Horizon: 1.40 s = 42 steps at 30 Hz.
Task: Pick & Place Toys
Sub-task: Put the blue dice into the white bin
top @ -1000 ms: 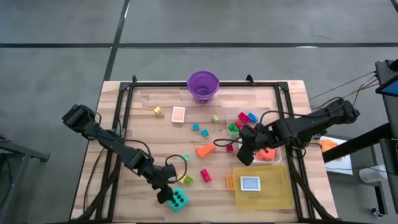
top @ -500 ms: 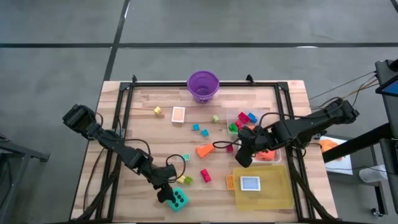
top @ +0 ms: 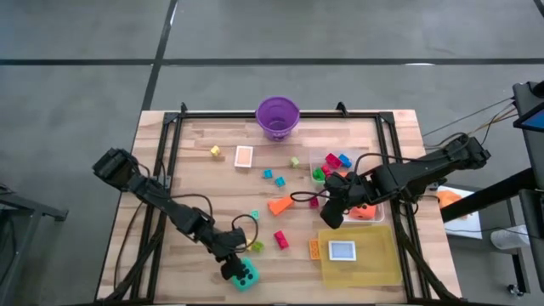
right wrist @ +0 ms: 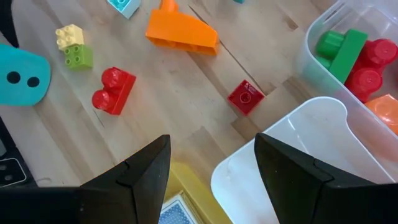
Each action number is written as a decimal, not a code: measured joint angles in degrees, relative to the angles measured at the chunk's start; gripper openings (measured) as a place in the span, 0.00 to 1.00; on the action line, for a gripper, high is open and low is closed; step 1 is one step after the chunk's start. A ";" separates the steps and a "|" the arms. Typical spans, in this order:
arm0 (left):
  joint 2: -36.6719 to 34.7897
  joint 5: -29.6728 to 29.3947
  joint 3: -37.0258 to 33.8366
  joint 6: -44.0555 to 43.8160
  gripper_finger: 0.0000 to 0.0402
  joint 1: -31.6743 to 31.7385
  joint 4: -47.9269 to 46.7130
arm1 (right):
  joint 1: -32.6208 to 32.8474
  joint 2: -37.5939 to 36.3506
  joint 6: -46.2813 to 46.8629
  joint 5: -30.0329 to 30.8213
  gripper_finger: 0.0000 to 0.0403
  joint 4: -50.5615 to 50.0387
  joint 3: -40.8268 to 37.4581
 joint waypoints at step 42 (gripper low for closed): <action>-2.68 -1.52 -0.17 -1.21 0.34 -0.11 8.42 | 9.74 0.00 -22.14 -0.01 0.57 28.56 0.00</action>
